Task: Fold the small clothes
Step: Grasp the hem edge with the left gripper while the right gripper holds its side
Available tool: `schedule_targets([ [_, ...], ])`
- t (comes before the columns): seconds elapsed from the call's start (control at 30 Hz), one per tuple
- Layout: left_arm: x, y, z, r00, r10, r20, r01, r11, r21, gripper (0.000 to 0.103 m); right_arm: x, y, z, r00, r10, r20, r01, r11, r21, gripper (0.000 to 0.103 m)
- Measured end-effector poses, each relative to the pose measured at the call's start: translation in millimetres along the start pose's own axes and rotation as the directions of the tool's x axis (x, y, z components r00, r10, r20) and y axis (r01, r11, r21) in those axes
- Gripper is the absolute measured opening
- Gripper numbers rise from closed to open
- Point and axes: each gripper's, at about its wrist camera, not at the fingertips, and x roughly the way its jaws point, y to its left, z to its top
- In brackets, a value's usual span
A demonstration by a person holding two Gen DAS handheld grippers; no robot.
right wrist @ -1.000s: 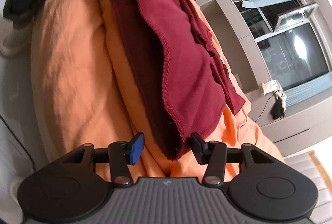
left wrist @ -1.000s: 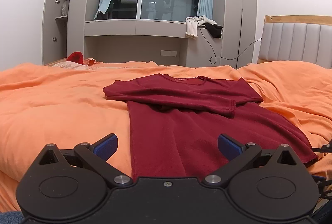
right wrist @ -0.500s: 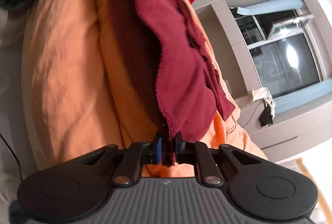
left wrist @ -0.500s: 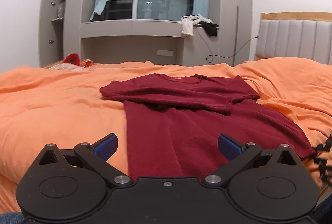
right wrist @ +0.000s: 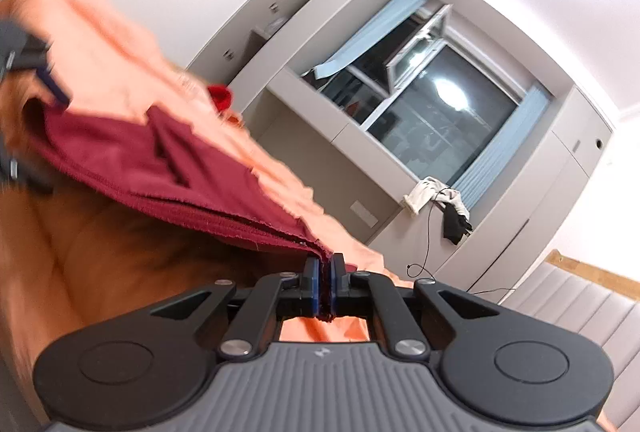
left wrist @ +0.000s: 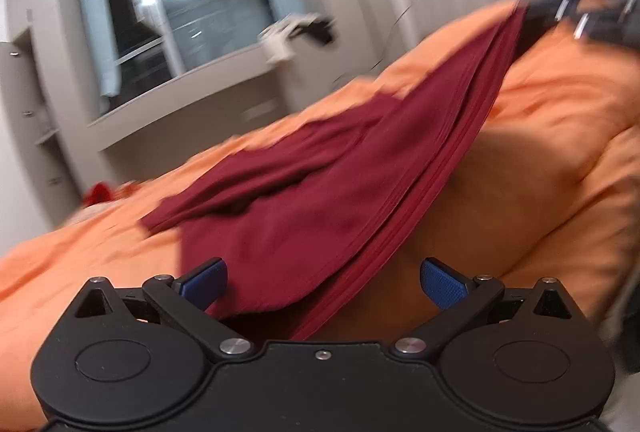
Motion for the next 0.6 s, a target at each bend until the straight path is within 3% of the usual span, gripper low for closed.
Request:
schedule_targets([
  [0.1,17,7,-2,0.988,0.125,-0.089,-0.128,0.991,-0.026,0.102,0,-7,-2,1.000,-0.017,0.003,0.017,1.000,0.019,0.005],
  [0.17,18,15,-2,0.981,0.161,-0.112,-0.169,0.983,-0.066,0.102,-1,-10,-5,1.000,-0.022,-0.002,0.022,0.999,0.033,0.005],
  [0.27,13,21,-1,0.979,0.178,-0.096,-0.187,0.978,-0.095,0.096,-8,-8,-11,1.000,-0.025,-0.019,0.025,0.999,0.048,0.005],
  [0.4,5,8,-2,0.977,0.208,-0.050,-0.209,0.978,-0.018,0.094,-22,1,-19,0.999,-0.022,-0.039,0.024,0.998,0.052,0.005],
  [0.5,0,-1,-2,0.978,0.206,-0.026,-0.205,0.978,0.029,0.084,-25,1,-21,0.999,-0.017,-0.048,0.019,0.999,0.049,0.005],
  [0.6,-2,-4,0,0.978,0.208,-0.019,-0.207,0.977,0.048,0.060,-26,2,-22,0.998,-0.013,-0.054,0.015,0.999,0.043,0.005],
])
